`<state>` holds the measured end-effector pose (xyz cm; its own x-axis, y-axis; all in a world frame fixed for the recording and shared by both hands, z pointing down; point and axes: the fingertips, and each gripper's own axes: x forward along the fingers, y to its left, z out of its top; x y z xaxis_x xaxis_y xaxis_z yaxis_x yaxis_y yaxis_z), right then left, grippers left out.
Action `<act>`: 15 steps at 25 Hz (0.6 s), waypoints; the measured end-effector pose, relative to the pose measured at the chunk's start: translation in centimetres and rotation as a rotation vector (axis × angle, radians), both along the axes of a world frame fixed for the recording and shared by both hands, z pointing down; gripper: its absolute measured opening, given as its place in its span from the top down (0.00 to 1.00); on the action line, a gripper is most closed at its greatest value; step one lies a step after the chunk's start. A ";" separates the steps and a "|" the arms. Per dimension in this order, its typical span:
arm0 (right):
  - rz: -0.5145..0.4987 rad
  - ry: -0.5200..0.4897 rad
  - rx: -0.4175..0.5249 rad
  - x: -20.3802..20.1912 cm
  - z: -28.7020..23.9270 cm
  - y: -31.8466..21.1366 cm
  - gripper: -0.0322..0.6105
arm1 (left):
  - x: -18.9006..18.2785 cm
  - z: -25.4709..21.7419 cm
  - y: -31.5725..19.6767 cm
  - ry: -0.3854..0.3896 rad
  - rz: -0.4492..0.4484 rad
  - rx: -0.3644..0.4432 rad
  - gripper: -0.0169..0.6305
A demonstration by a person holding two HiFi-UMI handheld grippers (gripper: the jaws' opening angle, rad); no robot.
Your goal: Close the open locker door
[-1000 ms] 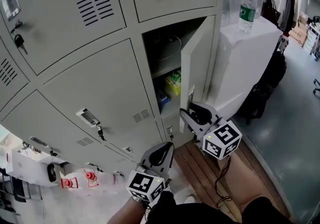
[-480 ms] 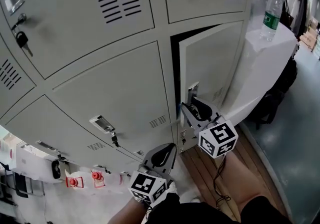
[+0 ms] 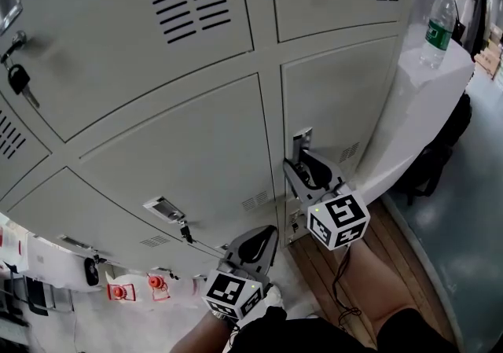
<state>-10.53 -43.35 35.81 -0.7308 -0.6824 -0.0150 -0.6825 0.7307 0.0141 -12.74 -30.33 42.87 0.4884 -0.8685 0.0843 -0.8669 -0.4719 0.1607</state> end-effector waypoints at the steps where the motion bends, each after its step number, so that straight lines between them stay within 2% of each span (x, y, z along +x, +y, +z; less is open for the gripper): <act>1: -0.009 -0.002 0.003 0.0 0.0 0.0 0.65 | 0.0 0.2 -0.1 -0.003 0.004 -0.007 0.94; 6: -0.083 -0.018 -0.001 0.0 0.1 -0.2 0.64 | 0.2 0.5 -0.4 -0.013 0.014 -0.029 0.94; 11: -0.113 -0.010 0.009 0.2 0.3 -0.2 0.64 | 0.3 0.7 -0.6 -0.040 0.016 -0.065 0.94; 15: -0.125 -0.012 0.012 0.5 0.6 -0.2 0.65 | 0.5 0.7 -1.1 -0.026 0.024 -0.006 0.94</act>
